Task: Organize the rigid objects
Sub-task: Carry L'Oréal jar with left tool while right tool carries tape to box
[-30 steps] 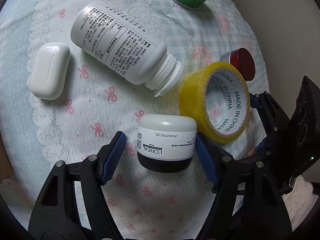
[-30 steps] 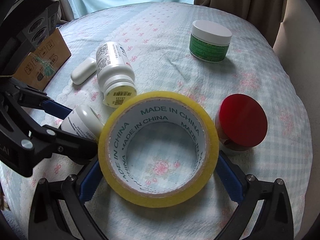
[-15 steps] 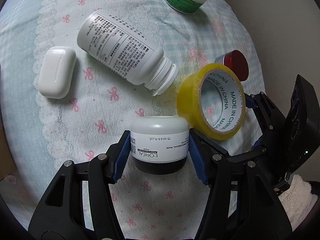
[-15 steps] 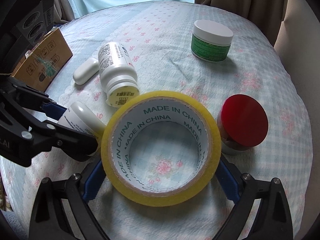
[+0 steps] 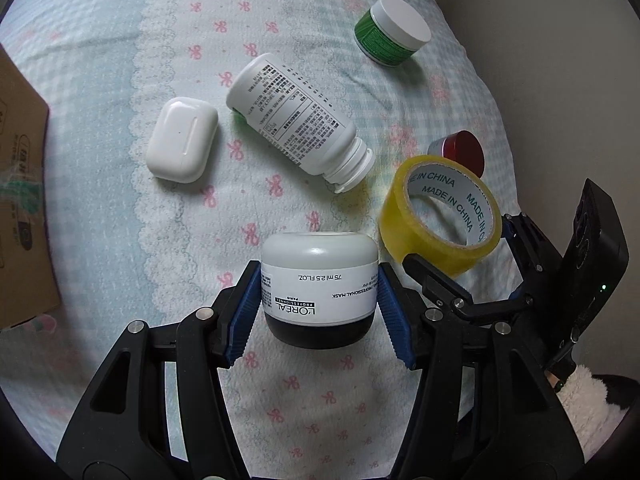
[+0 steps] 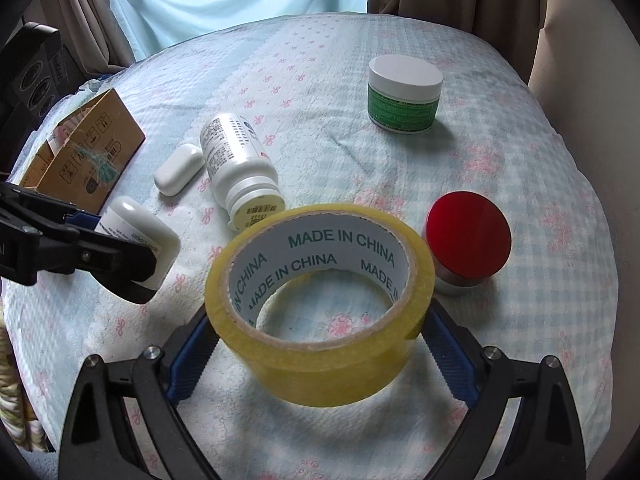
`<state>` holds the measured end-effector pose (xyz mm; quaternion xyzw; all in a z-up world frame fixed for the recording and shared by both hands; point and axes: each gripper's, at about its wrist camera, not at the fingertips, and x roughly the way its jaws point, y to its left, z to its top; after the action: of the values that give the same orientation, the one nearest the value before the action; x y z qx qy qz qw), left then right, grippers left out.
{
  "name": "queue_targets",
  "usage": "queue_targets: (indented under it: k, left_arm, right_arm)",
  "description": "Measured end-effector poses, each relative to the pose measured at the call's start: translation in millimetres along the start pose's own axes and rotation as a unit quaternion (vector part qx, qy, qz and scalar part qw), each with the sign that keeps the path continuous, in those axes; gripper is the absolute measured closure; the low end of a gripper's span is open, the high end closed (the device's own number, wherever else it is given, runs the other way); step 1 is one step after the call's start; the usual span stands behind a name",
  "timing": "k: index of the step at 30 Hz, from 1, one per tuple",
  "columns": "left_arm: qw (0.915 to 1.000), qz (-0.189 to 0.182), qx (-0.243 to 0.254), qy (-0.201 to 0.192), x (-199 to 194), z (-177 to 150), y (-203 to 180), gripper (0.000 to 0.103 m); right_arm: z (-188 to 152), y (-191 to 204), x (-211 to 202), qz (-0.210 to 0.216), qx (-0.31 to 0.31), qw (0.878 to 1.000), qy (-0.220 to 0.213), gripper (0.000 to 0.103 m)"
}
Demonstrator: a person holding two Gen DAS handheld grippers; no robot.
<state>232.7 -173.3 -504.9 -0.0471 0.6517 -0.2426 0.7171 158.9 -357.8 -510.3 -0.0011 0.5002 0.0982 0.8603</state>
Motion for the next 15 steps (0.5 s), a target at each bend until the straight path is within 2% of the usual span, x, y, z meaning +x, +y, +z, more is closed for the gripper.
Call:
queue_targets:
  k: [11, 15]
  left_arm:
    - [0.9993, -0.001, -0.031, -0.022, -32, -23, 20, 0.050]
    - [0.9991, 0.002, -0.035, -0.025, -36, -27, 24, 0.050]
  right_arm:
    - [7, 8, -22, 0.001, 0.018, 1.000, -0.013, 0.009]
    - [8, 10, -19, -0.004, 0.019, 1.000, -0.006, 0.009]
